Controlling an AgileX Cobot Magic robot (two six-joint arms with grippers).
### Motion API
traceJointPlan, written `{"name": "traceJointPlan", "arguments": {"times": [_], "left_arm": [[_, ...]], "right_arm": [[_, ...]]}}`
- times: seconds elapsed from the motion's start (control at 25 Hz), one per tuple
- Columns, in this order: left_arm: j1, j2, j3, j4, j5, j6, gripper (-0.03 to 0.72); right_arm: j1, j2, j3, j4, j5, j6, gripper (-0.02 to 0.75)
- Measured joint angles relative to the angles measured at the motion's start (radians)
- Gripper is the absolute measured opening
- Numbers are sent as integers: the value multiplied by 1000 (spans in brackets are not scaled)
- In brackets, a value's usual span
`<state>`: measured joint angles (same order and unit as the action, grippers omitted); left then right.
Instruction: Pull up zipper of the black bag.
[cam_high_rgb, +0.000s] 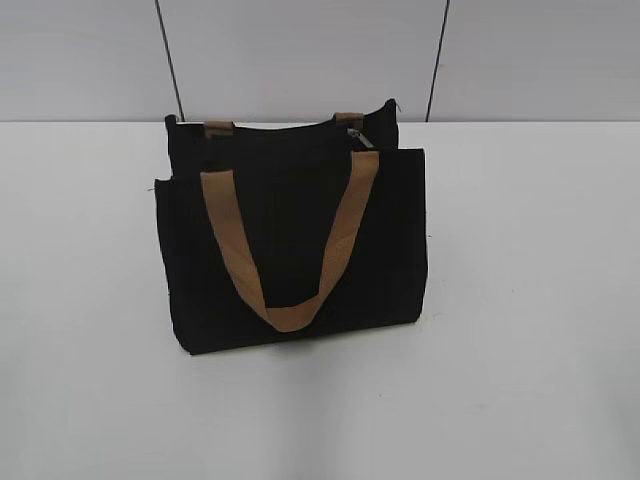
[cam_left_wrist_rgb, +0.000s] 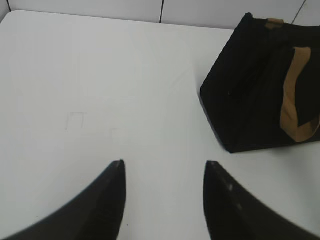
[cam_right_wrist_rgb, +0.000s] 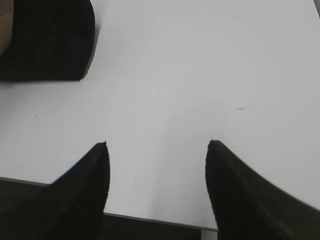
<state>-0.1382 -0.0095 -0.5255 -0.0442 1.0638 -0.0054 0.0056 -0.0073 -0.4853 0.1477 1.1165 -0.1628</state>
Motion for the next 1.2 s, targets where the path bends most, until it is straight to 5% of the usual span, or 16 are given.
{"name": "traceJointPlan", "arguments": {"times": [1.2], "left_arm": [[73, 0, 3, -2, -3, 0, 380]], "right_arm": [[-56, 0, 3, 10, -17, 9, 472]]}}
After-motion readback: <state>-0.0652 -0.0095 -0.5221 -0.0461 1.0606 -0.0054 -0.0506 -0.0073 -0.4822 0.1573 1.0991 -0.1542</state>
